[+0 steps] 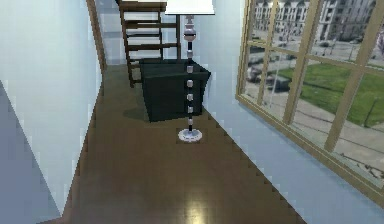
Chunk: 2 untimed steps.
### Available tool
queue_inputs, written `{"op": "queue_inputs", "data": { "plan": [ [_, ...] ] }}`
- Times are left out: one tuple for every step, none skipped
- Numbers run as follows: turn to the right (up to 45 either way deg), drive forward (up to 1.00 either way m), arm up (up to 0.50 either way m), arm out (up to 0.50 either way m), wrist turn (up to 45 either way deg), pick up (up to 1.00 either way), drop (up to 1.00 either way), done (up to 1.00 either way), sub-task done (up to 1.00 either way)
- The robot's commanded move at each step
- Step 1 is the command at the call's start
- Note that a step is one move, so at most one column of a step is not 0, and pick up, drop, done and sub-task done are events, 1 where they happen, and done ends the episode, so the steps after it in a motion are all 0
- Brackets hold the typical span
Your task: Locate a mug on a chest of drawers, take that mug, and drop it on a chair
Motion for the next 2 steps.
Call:
{"op": "queue_inputs", "data": {
  "plan": [
    [-21.0,0.00,0.00,0.00,0.0,0.00,0.00,0.00,0.00],
    [0.0,1.00,0.00,0.00,0.0,0.00,0.00,0.00,0.00]
  ]
}}
